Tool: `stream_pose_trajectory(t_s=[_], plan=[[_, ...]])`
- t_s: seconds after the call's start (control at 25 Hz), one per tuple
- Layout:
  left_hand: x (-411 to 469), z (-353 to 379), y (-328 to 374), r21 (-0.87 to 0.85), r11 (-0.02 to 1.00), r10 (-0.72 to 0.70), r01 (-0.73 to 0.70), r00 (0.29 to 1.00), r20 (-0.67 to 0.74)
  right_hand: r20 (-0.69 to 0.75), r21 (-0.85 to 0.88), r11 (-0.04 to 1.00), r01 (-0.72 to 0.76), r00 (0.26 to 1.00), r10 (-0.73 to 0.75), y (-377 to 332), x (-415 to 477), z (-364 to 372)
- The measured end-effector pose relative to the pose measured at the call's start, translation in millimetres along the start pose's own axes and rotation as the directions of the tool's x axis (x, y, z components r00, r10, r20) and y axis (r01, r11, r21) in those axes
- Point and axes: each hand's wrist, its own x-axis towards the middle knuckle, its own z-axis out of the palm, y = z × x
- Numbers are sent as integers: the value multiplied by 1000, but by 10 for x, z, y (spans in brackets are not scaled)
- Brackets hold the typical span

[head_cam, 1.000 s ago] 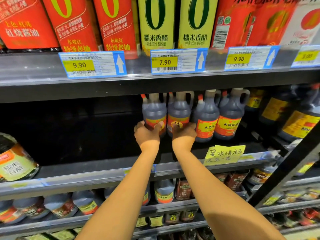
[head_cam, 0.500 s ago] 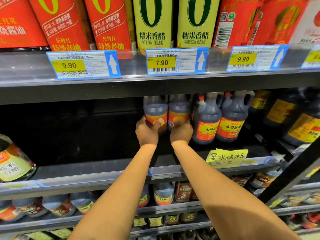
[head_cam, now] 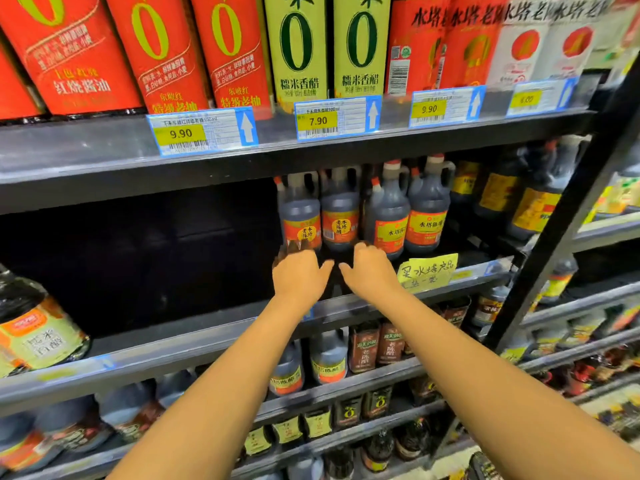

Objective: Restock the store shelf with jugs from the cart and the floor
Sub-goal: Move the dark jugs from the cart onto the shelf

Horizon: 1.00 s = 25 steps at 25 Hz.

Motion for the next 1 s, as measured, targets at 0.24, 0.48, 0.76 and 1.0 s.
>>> stream_pose_trajectory(t_s=[0.24,0.48,0.76,1.0], plan=[[-561,-130,154,189,934,292,-302,953,77,-85,-297,953,-57,996,33,277,-833,-222],[-1350,300,599,7,870,479,-493,848,228,-67,-317,876,-364,930,362,819,-1881,-204],[-2053,1152,1248,-99,785,590,-611,690,420,101,-240,730,-641,731,675,1790,-2850,93],[-2270,1979,2082,-105,719,594,-687,529,606,213,-178,537,-825,500,839,2893,-3290,231]])
